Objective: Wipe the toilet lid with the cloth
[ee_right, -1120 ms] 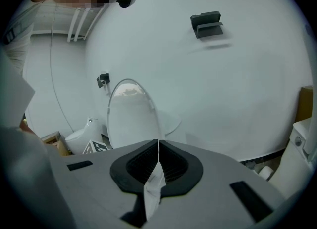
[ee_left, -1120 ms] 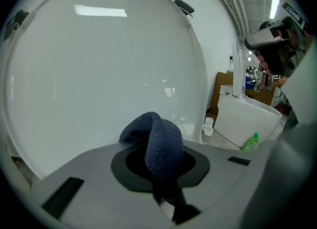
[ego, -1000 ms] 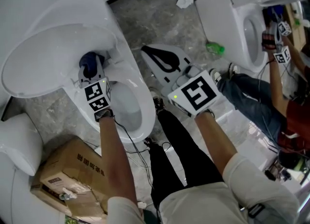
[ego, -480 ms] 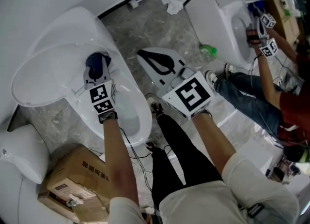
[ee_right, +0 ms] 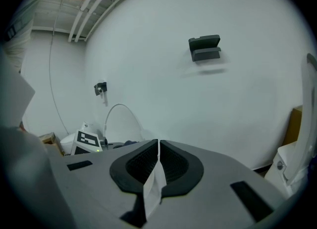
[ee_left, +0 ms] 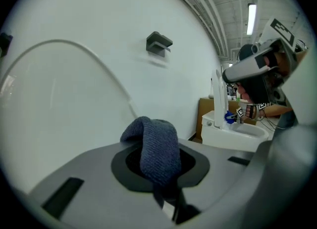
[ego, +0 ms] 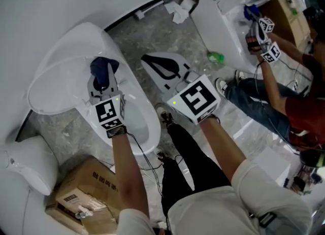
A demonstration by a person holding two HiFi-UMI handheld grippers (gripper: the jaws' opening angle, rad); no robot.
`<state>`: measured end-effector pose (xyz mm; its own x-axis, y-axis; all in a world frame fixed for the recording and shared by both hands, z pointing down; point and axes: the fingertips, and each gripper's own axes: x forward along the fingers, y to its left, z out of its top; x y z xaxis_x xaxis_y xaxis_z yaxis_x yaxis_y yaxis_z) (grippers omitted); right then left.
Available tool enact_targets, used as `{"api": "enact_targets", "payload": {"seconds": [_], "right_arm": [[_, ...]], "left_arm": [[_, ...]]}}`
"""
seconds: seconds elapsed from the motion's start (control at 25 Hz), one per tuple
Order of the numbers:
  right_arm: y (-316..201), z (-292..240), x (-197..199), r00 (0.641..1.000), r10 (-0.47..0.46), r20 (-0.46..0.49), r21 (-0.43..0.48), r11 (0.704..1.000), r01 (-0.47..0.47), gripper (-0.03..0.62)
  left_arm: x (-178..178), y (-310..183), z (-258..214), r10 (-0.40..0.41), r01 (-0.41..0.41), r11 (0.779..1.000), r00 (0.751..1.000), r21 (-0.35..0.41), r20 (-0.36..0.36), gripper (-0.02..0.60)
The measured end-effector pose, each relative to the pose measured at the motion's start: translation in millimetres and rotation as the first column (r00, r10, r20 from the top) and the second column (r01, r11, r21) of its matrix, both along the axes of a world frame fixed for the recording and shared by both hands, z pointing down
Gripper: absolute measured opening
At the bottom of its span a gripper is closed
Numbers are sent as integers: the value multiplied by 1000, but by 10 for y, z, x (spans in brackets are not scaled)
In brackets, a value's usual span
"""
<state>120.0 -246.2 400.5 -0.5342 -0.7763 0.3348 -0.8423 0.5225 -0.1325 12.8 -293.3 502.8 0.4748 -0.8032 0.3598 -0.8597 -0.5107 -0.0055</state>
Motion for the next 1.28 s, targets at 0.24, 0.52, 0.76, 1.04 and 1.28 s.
{"api": "enact_targets", "payload": {"seconds": [0.24, 0.52, 0.76, 1.04, 1.28], "right_arm": [[-89, -245, -97, 999, -54, 4, 13, 998, 54, 32], [-183, -422, -348, 990, -143, -6, 16, 990, 143, 74], [-382, -381, -806, 962, -264, -74, 14, 964, 266, 126], [-652, -68, -1354, 889, -420, -182, -33, 907, 421, 140], [-889, 176, -1601, 835, -475, -278, -74, 877, 474, 140]], "left_arm": [[-123, 101, -562, -21, 22, 997, 1000, 75, -16, 54], [-466, 223, -1058, -83, 86, 987, 996, 134, -26, 54], [-891, 322, -1381, -150, 152, 974, 988, 169, -25, 54], [-1245, 447, -1682, -204, 201, 963, 979, 182, -2, 54], [-1572, 583, -1800, -241, 237, 953, 970, 186, 1, 54]]}}
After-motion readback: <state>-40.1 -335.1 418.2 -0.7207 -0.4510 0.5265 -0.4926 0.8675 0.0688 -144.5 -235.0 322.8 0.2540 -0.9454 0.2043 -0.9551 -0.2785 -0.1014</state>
